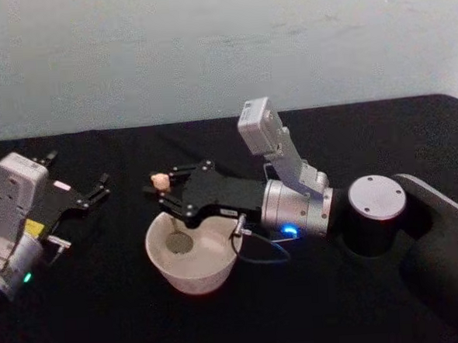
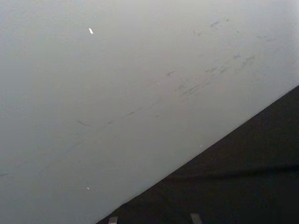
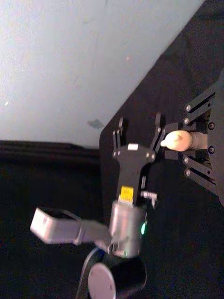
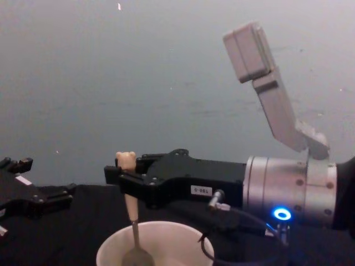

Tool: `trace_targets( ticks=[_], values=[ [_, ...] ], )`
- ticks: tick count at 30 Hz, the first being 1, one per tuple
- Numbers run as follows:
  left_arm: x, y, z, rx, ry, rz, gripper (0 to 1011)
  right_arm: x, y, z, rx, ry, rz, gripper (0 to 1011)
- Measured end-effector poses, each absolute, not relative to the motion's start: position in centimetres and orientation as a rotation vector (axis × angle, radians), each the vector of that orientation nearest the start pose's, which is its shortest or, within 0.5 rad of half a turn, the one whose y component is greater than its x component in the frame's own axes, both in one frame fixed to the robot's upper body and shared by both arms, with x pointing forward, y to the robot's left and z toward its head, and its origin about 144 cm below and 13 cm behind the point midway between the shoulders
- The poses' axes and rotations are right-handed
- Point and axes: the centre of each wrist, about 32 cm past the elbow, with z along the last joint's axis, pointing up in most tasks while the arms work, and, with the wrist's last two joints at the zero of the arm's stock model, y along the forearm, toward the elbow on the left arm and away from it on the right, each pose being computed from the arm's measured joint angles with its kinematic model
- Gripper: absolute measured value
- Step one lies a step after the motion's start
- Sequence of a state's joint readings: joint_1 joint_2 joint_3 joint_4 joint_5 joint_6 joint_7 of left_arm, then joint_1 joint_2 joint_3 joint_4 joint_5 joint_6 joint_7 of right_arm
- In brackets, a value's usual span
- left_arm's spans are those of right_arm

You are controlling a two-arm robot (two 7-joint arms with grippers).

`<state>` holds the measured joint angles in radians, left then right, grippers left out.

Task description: Pick up the stirring spoon with one hand, stir inside the cup, then place it back in its original position.

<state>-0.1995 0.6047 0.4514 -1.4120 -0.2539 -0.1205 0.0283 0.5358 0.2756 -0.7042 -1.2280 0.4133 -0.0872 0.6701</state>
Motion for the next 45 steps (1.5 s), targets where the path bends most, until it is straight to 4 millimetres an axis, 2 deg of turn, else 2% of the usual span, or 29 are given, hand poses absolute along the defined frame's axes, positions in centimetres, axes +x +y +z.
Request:
trace_targets(
  ticks=[8,15,23,29,37,45],
  values=[
    [48.9,31.0,114.0,0.304,-0.285,1.248,1001,57.1,-15.1,117.8,-0.077,-0.121,-0.438,212],
    [48.9,31.0,114.0,0.304,-0.285,1.248,1001,57.5,-16.6,117.8,-0.080,-0.122,-0.470,212],
    [48.9,31.0,114.0,0.304,-0.285,1.248,1001,55.9,-18.7,118.0,-0.083,-0.092,-0.440,212],
    [48.9,31.0,114.0,0.304,-0.285,1.248,1001,53.7,-19.7,118.0,-0.092,-0.048,-0.388,211],
    [48.9,31.0,114.0,0.304,-0.285,1.248,1001,52.5,-19.0,117.9,-0.095,-0.027,-0.337,211],
    [48.9,31.0,114.0,0.304,-0.285,1.248,1001,52.6,-17.1,117.6,-0.100,-0.022,-0.316,212]
  ],
)
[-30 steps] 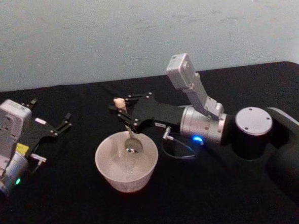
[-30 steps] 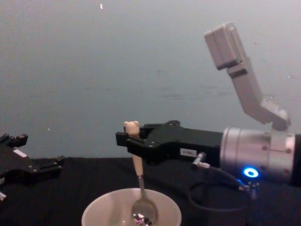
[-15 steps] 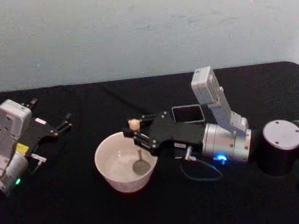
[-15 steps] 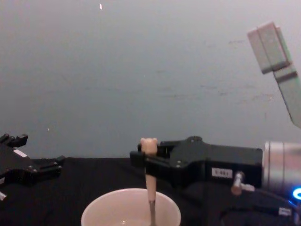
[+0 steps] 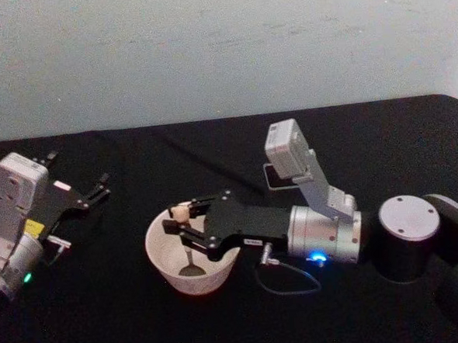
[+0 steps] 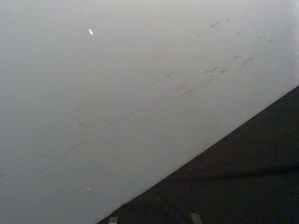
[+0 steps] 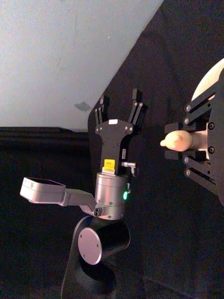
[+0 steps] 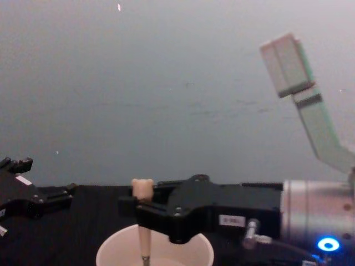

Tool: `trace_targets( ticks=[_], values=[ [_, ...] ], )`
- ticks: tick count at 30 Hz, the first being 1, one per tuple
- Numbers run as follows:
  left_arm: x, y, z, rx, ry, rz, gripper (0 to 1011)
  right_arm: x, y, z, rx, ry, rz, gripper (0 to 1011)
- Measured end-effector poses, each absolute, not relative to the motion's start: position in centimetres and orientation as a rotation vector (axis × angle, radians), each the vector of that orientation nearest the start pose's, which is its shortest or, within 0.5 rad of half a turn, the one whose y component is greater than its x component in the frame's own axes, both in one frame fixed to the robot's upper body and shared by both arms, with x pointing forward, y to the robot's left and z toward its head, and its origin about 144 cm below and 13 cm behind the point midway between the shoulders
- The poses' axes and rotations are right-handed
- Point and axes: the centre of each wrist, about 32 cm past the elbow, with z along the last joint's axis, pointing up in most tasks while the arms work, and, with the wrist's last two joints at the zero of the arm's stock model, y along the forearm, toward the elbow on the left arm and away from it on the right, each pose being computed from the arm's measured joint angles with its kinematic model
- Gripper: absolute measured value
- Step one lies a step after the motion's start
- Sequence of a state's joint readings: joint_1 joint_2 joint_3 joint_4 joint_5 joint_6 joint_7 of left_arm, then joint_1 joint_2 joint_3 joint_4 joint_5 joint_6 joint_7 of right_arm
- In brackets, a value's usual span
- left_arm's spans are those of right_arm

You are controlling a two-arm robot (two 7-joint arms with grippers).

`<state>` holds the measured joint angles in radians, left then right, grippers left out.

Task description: Pick up the stirring spoon with one hand, stir inside the cup, then place it back in its original position.

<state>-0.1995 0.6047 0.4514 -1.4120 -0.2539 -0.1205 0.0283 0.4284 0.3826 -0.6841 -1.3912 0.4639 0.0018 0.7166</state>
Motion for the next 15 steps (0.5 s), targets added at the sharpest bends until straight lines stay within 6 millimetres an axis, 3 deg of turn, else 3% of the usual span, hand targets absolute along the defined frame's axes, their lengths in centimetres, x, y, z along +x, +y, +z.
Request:
trace_targets(
  ticks=[7,15],
  values=[
    [48.9,31.0,114.0,0.304,-0.285,1.248,1001,53.8,-15.4,117.4,-0.100,-0.034,-0.333,211],
    [48.9,31.0,114.0,0.304,-0.285,1.248,1002,55.2,-14.7,117.4,-0.102,-0.051,-0.383,212]
  ],
)
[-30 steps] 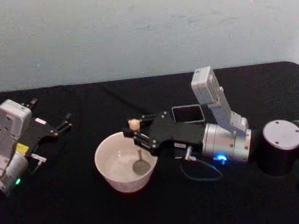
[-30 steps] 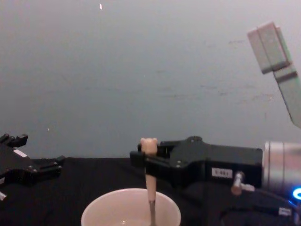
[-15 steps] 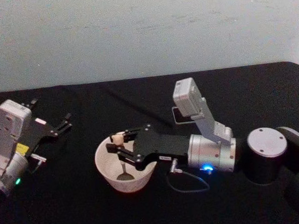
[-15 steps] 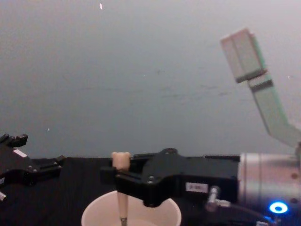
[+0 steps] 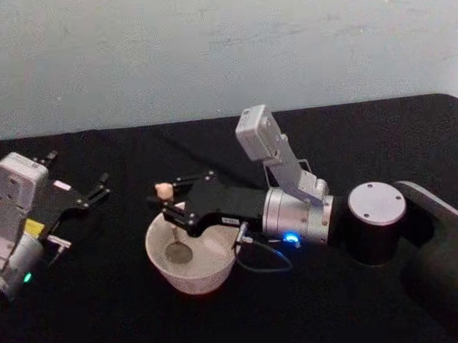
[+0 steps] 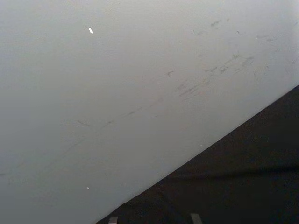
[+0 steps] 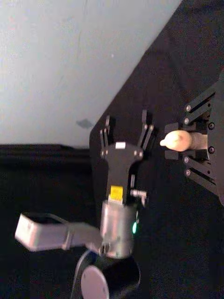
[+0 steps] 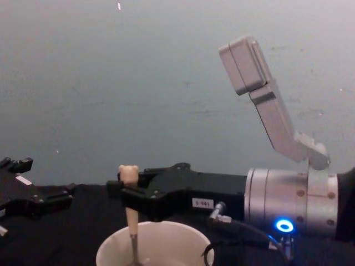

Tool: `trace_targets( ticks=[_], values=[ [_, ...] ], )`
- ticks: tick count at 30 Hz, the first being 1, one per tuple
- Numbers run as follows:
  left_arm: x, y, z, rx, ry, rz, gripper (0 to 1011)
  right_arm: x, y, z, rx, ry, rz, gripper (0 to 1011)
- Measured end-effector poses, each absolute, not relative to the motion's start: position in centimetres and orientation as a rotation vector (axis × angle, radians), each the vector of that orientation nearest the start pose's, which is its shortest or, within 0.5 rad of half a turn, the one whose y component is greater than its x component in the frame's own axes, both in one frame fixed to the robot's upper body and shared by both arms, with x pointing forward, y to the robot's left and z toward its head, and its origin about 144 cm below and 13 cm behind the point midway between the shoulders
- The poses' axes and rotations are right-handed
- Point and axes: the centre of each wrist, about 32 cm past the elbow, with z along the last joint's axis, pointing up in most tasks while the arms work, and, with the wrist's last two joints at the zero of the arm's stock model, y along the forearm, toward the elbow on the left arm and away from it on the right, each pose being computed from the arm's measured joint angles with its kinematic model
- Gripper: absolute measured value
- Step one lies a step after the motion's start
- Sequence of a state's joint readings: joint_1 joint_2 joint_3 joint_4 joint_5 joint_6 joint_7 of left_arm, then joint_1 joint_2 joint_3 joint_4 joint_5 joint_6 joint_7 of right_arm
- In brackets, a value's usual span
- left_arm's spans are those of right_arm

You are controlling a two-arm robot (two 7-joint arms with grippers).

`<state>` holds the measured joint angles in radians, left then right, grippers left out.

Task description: Pick up the stirring spoon with one hand, stir inside the cup, then place it back in its original position.

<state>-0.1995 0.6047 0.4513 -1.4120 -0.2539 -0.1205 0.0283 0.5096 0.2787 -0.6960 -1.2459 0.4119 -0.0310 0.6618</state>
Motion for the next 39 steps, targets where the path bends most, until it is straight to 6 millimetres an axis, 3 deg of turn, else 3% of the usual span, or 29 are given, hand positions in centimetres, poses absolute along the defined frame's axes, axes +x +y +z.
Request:
trace_targets(
  ticks=[14,24,39],
  values=[
    [48.9,31.0,114.0,0.304,-0.285,1.248,1001,56.0,-16.9,117.2,-0.113,-0.053,-0.459,211],
    [48.9,31.0,114.0,0.304,-0.285,1.248,1001,54.3,-19.3,117.0,-0.111,-0.020,-0.446,210],
    [48.9,31.0,114.0,0.304,-0.285,1.248,1001,52.4,-20.3,118.0,-0.100,-0.001,-0.387,210]
  ],
)
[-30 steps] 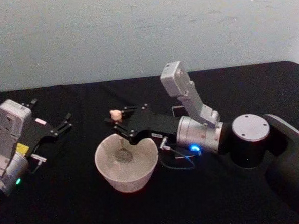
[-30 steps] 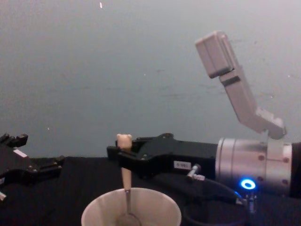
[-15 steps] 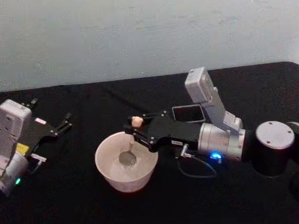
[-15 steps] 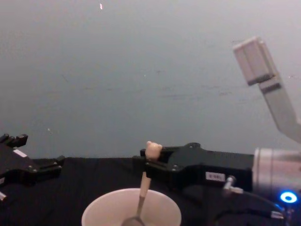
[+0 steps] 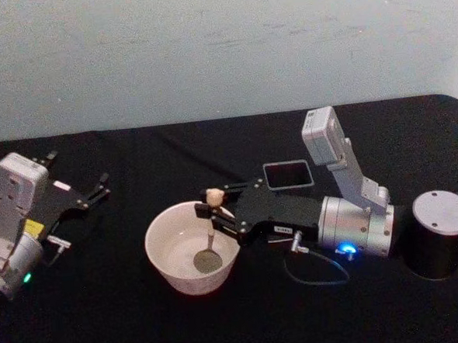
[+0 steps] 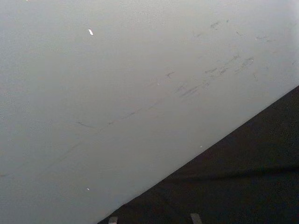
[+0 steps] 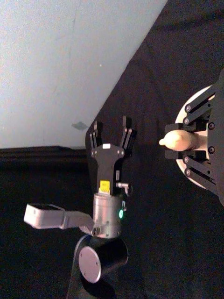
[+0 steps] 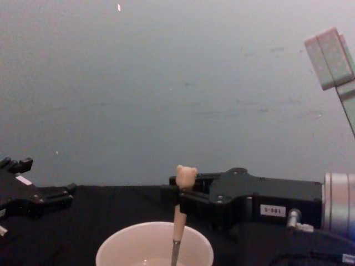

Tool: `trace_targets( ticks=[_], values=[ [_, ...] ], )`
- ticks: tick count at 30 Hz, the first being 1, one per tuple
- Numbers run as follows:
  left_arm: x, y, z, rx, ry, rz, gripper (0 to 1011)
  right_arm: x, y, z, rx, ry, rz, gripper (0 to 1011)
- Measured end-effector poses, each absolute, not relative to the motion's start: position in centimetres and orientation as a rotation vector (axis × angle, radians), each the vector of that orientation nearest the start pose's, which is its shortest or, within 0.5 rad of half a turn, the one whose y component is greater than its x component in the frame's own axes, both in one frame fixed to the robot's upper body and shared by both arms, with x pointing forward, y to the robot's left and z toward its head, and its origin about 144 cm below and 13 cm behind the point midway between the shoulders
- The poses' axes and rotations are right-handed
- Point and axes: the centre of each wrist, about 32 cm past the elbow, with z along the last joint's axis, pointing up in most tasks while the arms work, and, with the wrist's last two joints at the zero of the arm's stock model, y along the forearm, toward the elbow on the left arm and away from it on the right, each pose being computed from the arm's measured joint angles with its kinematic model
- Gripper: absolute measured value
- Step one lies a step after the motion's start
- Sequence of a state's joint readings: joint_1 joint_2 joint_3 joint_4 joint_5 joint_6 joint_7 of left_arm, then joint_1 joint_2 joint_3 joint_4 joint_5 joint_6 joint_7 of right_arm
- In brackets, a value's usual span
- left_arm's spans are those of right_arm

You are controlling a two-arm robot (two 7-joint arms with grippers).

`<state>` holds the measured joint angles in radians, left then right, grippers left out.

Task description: Pick up the stirring spoon with one hand, stir inside the cup, then place it back in its original position.

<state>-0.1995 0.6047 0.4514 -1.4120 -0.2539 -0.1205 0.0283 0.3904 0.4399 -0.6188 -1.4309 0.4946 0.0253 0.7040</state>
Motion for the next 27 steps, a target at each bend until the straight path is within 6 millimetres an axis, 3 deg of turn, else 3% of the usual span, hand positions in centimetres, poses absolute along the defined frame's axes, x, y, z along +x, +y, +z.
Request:
trace_targets(
  ticks=[17,27],
  values=[
    [48.9,31.0,114.0,0.304,-0.285,1.248,1002,52.6,-17.5,117.8,-0.118,-0.004,-0.343,210],
    [48.9,31.0,114.0,0.304,-0.285,1.248,1001,54.3,-15.7,117.5,-0.115,-0.031,-0.435,210]
  ],
)
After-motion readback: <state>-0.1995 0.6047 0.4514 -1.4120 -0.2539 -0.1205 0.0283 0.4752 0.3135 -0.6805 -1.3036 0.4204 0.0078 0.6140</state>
